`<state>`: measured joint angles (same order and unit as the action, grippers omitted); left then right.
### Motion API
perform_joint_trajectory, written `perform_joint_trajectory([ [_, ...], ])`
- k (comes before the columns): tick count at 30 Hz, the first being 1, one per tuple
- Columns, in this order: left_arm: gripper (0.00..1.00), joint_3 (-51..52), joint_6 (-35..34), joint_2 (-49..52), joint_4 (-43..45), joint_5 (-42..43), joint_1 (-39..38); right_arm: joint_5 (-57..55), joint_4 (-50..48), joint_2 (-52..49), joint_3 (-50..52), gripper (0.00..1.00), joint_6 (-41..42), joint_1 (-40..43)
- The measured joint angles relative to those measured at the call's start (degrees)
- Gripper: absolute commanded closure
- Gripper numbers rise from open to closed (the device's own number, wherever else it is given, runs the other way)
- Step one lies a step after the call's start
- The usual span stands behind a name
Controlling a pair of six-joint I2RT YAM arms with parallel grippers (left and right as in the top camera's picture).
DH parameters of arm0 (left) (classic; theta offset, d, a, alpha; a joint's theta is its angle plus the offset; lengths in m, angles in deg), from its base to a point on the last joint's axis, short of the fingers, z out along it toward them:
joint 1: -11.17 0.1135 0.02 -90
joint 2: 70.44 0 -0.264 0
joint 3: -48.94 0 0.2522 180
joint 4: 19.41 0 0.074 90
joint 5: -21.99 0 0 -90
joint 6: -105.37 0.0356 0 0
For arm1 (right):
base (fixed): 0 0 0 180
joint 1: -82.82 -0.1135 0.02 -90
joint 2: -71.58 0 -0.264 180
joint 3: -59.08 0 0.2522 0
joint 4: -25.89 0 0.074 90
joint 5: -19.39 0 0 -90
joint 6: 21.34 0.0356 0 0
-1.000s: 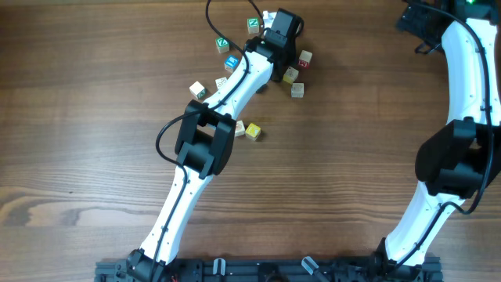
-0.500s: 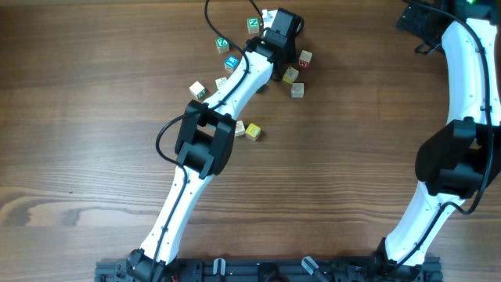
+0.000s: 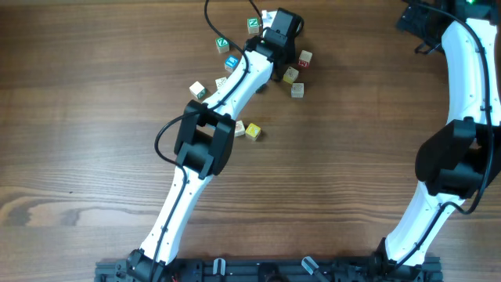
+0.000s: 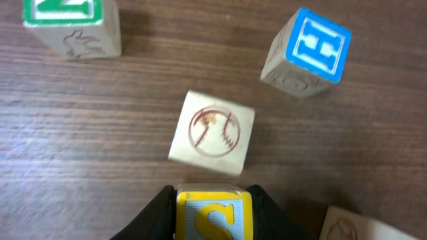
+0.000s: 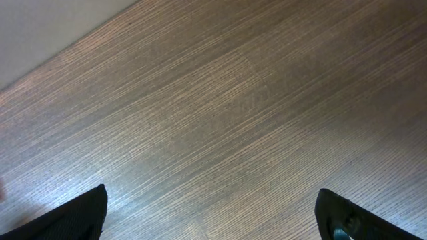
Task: Form a circle
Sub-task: 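Carry the S block down-left with the left gripper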
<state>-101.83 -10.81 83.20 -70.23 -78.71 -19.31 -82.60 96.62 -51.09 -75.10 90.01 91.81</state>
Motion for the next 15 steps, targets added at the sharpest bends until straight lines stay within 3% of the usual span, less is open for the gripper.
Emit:
perform_joint_trajectory([
  [4,0.69,0.0,0.0,-2.3,-4.0,0.0,0.0,0.0,0.0,0.0,0.0,0.00,0.0,0.0],
  [10,0.76,0.0,0.0,-9.9,-12.1,0.0,0.0,0.0,0.0,0.0,0.0,0.00,0.0,0.0],
  [15,0.78,0.0,0.0,-17.8,-23.2,0.0,0.0,0.0,0.0,0.0,0.0,0.00,0.0,0.0],
])
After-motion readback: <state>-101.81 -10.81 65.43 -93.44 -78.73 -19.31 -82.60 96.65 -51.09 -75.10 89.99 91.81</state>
